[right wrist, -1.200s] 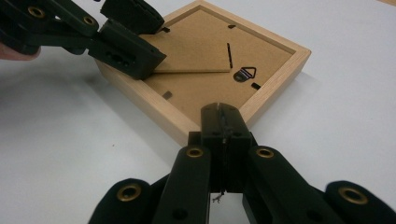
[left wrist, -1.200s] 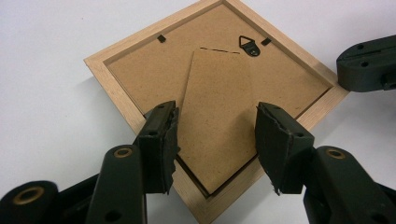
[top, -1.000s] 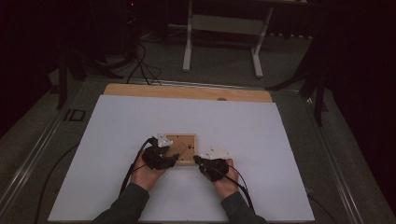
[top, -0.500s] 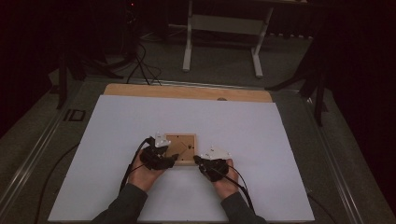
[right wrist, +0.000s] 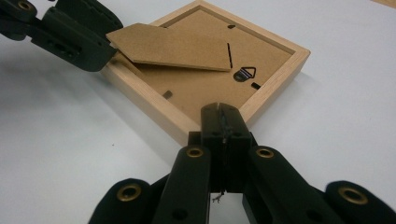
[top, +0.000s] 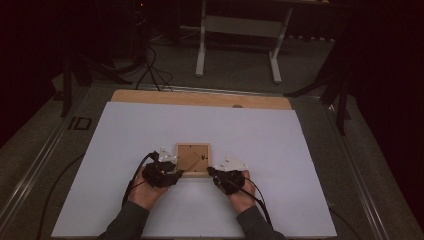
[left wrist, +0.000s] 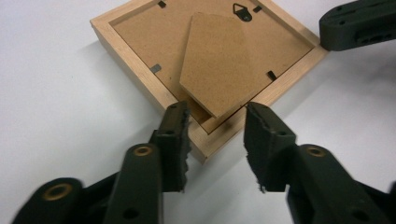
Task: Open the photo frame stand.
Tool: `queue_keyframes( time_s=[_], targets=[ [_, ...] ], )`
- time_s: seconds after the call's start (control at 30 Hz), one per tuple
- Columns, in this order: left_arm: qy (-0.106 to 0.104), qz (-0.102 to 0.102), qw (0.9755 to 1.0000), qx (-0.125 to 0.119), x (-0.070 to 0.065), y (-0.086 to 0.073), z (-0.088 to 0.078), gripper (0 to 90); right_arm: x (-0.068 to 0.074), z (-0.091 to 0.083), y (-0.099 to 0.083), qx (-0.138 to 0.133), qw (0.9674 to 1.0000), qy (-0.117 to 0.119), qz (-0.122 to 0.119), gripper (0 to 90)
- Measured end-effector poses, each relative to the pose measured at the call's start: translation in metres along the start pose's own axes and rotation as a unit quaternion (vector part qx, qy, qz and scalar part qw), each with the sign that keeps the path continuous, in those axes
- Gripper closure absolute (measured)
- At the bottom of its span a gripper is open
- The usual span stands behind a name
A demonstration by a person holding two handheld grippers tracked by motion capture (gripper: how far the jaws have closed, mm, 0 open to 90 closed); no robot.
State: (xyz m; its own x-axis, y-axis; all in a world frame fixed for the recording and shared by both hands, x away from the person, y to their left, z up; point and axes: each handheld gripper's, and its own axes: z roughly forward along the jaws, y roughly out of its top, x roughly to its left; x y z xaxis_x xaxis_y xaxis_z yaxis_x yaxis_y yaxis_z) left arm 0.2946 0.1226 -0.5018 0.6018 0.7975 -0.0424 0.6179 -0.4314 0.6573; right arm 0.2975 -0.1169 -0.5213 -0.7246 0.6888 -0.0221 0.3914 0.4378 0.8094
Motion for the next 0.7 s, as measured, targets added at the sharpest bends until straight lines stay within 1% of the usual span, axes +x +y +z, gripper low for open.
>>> queue_keyframes(
  time_s=[0.07,0.17,0.27,0.33,0.4,0.43,0.47,0.5,0.53,0.57,0.7],
  targets=[
    [0.004,0.004,1.0000,0.005,0.000,0.000,0.000,67.0,0.000,0.000,0.000,0.000,1.0000,0.000,0.000,89.7],
    [0.018,0.023,0.9995,0.010,-0.005,0.002,0.000,68.5,0.000,0.000,0.000,0.000,1.0000,0.000,-0.001,89.7],
    [0.034,0.042,0.9985,0.013,-0.010,0.004,-0.001,71.8,0.000,0.000,0.000,-0.001,1.0000,0.000,-0.002,89.7],
    [0.039,0.044,0.9982,0.013,-0.011,0.005,0.000,71.8,0.000,0.000,0.000,0.000,1.0000,0.000,-0.002,89.7],
    [0.038,0.042,0.9983,0.013,-0.010,0.006,0.000,72.0,0.000,0.000,0.000,0.000,1.0000,0.000,-0.002,89.7],
    [0.035,0.036,0.9987,0.010,-0.009,0.006,0.000,72.0,0.000,0.000,0.000,-0.001,1.0000,0.000,-0.002,89.7],
    [0.035,0.035,0.9987,0.009,-0.009,0.007,-0.001,72.1,0.000,0.000,0.000,-0.001,1.0000,0.001,-0.002,89.7],
    [0.031,0.032,0.9990,0.002,-0.009,0.007,-0.002,72.1,0.000,0.000,0.000,-0.001,1.0000,0.001,-0.002,89.7],
    [0.024,0.027,0.9993,-0.006,-0.008,0.008,-0.003,74.5,0.000,0.000,0.000,-0.001,1.0000,0.001,-0.001,89.7],
    [0.021,0.025,0.9994,-0.013,-0.008,0.011,-0.005,74.3,0.000,0.000,0.000,-0.001,1.0000,0.001,-0.002,89.7],
    [0.012,0.028,0.9993,-0.020,-0.011,0.019,-0.005,73.3,0.000,0.000,0.000,-0.001,1.0000,0.001,-0.002,89.7]
  ],
)
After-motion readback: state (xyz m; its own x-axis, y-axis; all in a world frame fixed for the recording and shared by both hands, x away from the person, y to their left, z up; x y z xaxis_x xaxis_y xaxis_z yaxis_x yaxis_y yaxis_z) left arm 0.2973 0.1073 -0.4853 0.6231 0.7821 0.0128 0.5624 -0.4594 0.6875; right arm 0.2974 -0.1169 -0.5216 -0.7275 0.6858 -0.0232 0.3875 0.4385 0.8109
